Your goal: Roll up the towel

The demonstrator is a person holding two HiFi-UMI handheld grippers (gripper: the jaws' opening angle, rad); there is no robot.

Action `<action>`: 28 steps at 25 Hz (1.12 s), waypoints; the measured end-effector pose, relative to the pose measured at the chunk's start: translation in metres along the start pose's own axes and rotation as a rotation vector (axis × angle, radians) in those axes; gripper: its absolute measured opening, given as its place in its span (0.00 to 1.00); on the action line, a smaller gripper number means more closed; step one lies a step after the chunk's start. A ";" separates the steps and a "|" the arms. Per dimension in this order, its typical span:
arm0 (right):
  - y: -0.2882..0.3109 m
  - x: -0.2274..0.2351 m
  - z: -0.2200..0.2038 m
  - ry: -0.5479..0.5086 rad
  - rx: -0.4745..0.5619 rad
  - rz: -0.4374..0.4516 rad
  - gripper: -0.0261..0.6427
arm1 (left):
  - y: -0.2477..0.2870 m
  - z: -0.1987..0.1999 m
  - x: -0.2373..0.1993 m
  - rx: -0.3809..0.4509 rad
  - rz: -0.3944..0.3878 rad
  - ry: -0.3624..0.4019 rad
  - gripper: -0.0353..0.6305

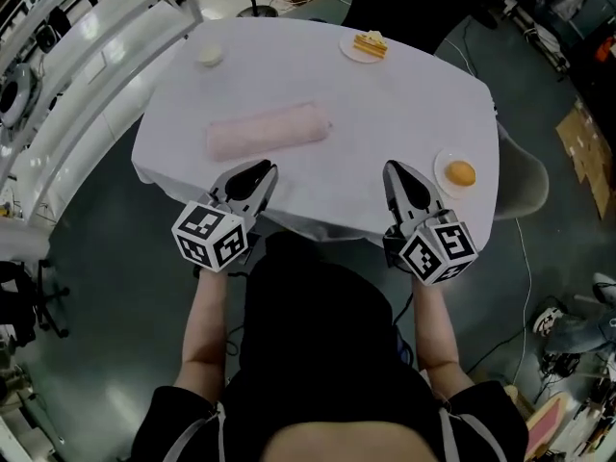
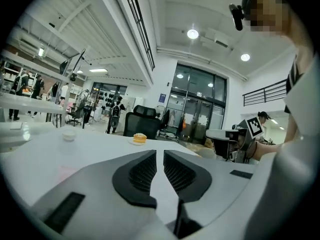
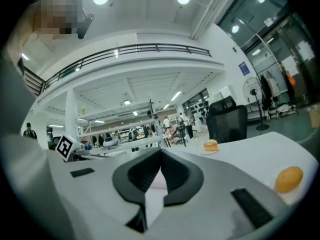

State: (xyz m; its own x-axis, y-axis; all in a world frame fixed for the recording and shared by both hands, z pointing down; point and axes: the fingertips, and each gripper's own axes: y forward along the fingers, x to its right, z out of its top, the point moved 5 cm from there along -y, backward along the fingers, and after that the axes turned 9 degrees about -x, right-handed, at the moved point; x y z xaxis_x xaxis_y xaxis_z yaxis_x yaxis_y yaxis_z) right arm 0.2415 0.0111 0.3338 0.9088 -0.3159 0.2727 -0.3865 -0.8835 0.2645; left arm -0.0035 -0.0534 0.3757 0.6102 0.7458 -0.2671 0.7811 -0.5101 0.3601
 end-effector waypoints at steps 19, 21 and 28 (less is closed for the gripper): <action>-0.047 0.027 -0.073 -0.081 -0.044 -0.309 0.05 | 0.020 -0.032 0.033 0.112 -0.016 -0.032 0.06; -0.052 0.032 -0.074 -0.073 -0.048 -0.320 0.05 | 0.020 -0.037 0.036 0.100 -0.001 -0.009 0.06; -0.048 0.028 -0.071 -0.026 -0.029 -0.290 0.05 | 0.018 -0.040 0.037 0.077 0.008 0.034 0.06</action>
State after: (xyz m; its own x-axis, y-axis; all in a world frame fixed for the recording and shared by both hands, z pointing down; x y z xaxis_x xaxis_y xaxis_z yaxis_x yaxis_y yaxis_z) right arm 0.2746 0.0697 0.3947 0.9856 -0.0602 0.1581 -0.1136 -0.9281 0.3545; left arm 0.0281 -0.0181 0.4084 0.6129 0.7548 -0.2337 0.7847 -0.5467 0.2921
